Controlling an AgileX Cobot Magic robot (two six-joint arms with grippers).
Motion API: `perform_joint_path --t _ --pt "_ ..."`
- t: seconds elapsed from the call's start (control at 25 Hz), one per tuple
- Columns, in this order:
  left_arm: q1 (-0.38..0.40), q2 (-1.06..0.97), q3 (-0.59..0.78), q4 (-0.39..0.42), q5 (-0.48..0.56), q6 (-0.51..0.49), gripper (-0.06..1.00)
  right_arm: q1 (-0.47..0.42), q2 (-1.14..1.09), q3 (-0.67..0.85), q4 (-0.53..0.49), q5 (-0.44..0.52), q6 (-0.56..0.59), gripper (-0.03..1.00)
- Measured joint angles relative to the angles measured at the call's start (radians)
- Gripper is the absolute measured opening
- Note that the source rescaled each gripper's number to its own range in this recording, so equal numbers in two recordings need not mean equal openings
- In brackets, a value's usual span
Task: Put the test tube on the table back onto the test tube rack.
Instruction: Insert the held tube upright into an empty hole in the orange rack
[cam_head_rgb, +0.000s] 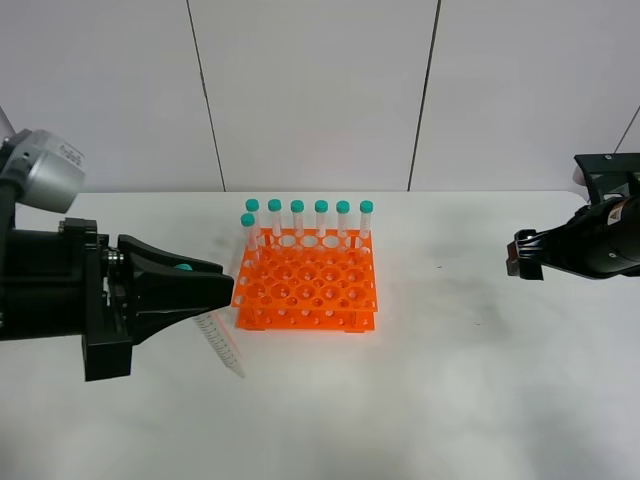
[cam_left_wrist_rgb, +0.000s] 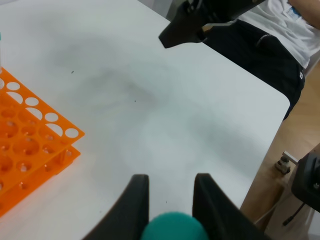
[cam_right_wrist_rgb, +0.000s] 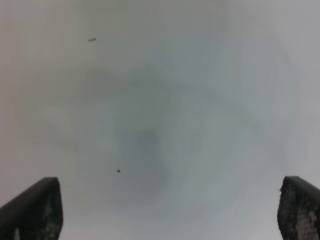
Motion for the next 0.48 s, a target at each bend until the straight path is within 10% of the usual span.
perform_joint_path --t 0.48 --pt "0.0 0.0 0.0 0.0 0.0 0.002 0.01 -0.1 -0.007 -0.309 0.034 0.749 -0.014 1.0"
